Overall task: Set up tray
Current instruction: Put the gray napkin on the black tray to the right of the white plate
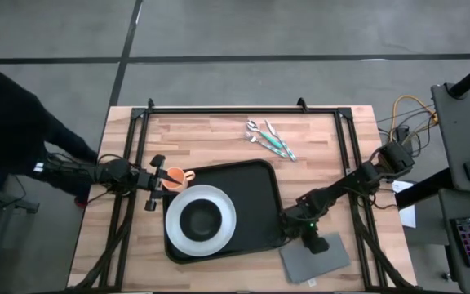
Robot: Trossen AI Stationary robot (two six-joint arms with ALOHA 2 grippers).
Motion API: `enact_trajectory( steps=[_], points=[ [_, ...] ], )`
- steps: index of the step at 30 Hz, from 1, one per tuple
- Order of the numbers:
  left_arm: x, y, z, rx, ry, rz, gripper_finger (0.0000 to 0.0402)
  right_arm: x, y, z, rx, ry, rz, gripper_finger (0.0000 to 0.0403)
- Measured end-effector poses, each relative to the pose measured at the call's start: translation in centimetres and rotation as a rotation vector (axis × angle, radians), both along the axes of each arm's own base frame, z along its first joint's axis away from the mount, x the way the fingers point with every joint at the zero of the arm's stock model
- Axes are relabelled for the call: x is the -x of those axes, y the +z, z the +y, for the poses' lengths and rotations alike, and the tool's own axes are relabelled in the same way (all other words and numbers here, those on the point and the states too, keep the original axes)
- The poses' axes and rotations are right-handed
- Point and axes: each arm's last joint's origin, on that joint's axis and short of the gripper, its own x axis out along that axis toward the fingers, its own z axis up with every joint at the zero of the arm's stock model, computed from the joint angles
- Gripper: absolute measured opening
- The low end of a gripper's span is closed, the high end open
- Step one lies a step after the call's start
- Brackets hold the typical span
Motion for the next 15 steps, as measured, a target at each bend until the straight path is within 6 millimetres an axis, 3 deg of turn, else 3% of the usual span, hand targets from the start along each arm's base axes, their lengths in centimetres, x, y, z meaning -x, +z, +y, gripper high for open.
enact_trajectory(
  steps=[8,15],
  points=[
    [0.0,0.0,0.0,0.000,0.000,0.000,0.0116,-0.9,0.6,0.7,-0.154,0.104,-0.147,0.0009],
    [0.0,0.0,0.0,0.000,0.000,0.000,0.0116,-2.1,1.3,0.9,-0.220,0.087,-0.263,0.0009]
  ],
)
